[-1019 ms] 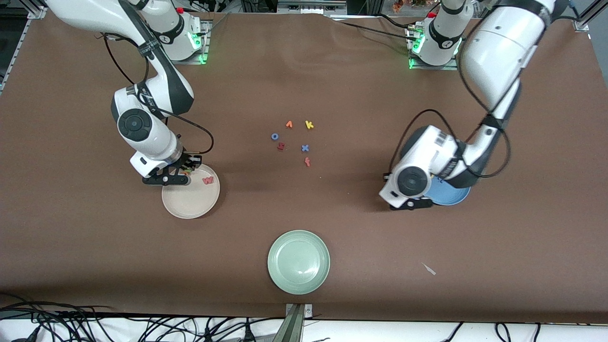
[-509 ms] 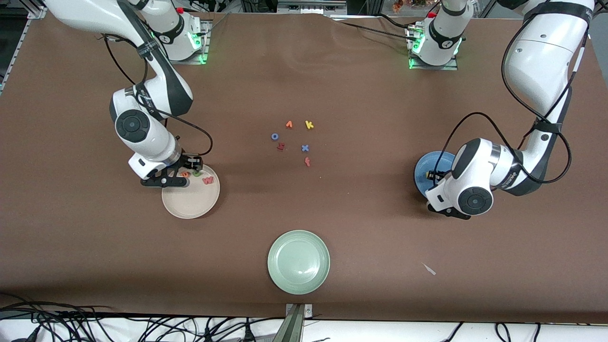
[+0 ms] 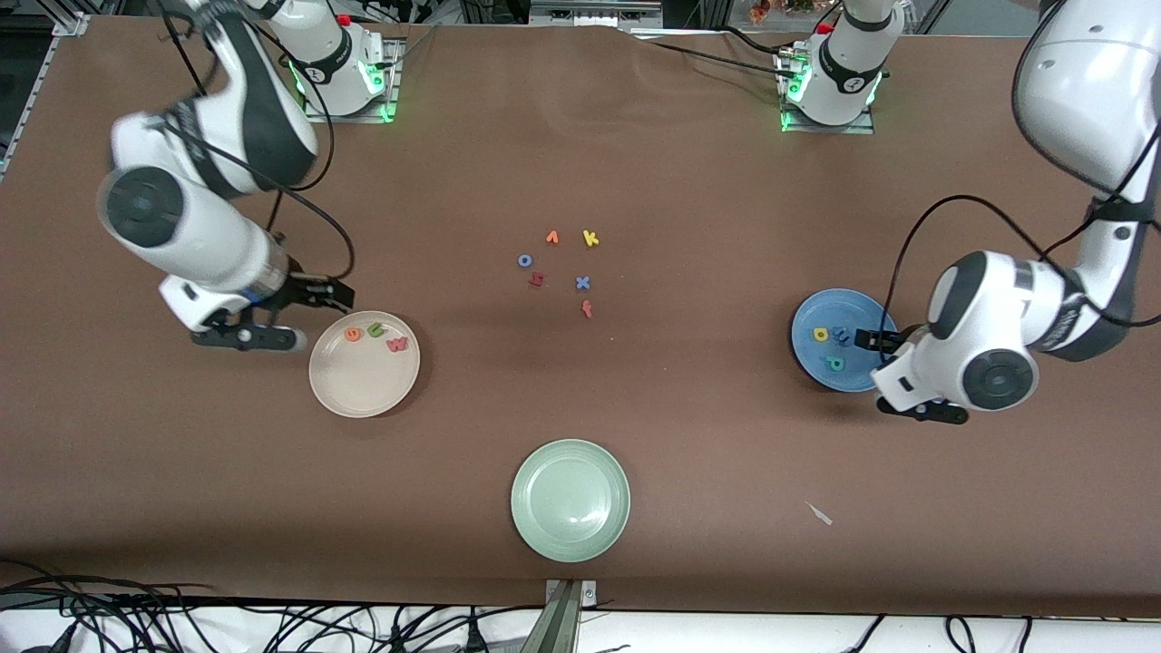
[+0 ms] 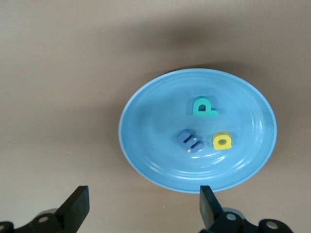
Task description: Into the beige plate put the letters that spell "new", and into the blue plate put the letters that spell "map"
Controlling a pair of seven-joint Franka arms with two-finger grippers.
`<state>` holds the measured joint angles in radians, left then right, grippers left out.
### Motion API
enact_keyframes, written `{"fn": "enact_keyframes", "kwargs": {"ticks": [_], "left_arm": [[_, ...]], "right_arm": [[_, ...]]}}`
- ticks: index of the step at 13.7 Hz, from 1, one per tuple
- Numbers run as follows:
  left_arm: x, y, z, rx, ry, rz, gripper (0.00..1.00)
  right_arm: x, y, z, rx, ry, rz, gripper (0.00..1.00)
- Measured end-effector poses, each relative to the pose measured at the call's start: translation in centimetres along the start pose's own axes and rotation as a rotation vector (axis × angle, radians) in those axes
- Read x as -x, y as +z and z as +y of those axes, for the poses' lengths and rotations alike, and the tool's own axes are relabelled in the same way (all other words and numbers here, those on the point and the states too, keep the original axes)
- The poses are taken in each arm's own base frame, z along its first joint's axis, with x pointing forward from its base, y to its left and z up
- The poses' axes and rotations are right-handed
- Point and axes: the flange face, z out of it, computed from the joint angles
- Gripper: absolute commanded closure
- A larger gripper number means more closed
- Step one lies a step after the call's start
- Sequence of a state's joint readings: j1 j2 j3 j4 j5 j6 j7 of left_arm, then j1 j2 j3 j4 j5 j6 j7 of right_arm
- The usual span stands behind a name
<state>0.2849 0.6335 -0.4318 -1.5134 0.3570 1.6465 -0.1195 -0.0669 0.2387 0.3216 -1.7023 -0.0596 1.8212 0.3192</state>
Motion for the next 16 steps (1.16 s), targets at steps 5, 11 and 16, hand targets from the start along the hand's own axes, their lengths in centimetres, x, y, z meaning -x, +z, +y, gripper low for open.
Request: {"fn": "enact_keyframes", "kwargs": {"ticks": [5,11,16], "left_arm": [[2.9,-4.6,-5.0,0.109,-0.106,0.066,0.0],[10.8,-14.1,-7.0,0.213,-0.241,0.202,0.0],[20.3,-23.0,-3.6,0.161,-0.215,0.367,0.0]], "right_arm": [[1.1,-10.3,10.3,-0.048,-0.008,-0.034,0.0],[1.5,-10.1,9.8,-0.038,-0.031,-0.049,0.0],[1.5,-10.3,10.1,-0.017,-0.033,-0.043,0.0]]}}
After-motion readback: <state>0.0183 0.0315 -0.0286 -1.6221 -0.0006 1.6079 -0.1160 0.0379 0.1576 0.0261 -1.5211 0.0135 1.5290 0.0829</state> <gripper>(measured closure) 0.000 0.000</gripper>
